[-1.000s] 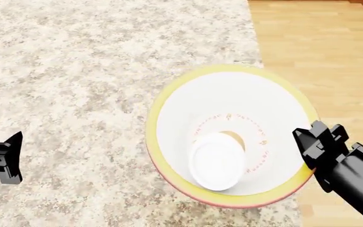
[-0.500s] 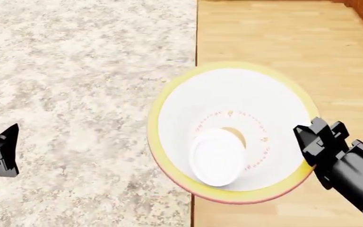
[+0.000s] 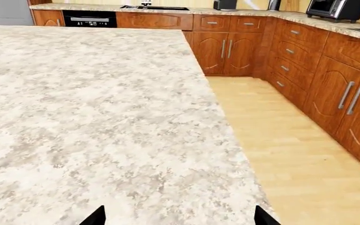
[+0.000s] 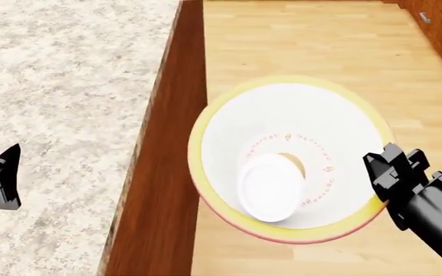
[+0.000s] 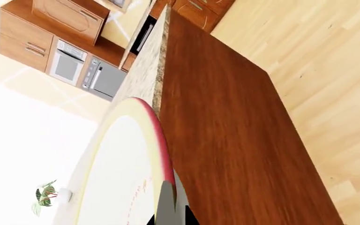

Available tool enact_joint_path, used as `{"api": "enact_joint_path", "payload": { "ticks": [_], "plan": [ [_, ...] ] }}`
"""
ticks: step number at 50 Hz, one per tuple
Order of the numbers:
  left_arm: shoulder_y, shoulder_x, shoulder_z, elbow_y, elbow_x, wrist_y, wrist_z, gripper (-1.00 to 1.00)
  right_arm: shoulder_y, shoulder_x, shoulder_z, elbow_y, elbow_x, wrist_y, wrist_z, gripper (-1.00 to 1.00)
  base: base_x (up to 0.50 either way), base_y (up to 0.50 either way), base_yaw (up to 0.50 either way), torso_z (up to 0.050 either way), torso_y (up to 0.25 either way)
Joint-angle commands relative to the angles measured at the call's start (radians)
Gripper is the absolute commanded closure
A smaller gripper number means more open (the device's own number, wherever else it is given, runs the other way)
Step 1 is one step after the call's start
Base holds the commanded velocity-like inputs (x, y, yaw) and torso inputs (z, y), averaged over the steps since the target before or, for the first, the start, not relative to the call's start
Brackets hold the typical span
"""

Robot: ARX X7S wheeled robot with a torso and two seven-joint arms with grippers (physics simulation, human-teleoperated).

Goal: Place the cup inside the bowl on the dining table and move the bowl to any counter.

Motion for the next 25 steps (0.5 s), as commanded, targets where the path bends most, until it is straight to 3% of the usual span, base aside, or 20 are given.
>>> {"api": "enact_joint_path", "payload": {
  "ticks": [1,11,25],
  "plan": [
    [0.036,-0.008,-0.01,0.015,0.008,0.025,0.0,-1.0,-0.015,0.005,0.03,-0.02,0.012,-0.03,-0.018,1.0,0.0,-0.5,0.0,0.0,0.0],
    [0.037,0.001,0.001,0.017,0.015,0.029,0.0,-1.0,-0.043,-0.005,0.043,-0.039,-0.012,-0.065,-0.05,1.0,0.06,-0.5,0.0,0.0,0.001],
    [0.047,0.001,0.003,0.012,0.017,0.038,0.007,-1.0,-0.033,-0.005,0.031,-0.038,-0.036,-0.07,-0.074,1.0,0.44,-0.33,0.0,0.0,0.001]
  ]
}}
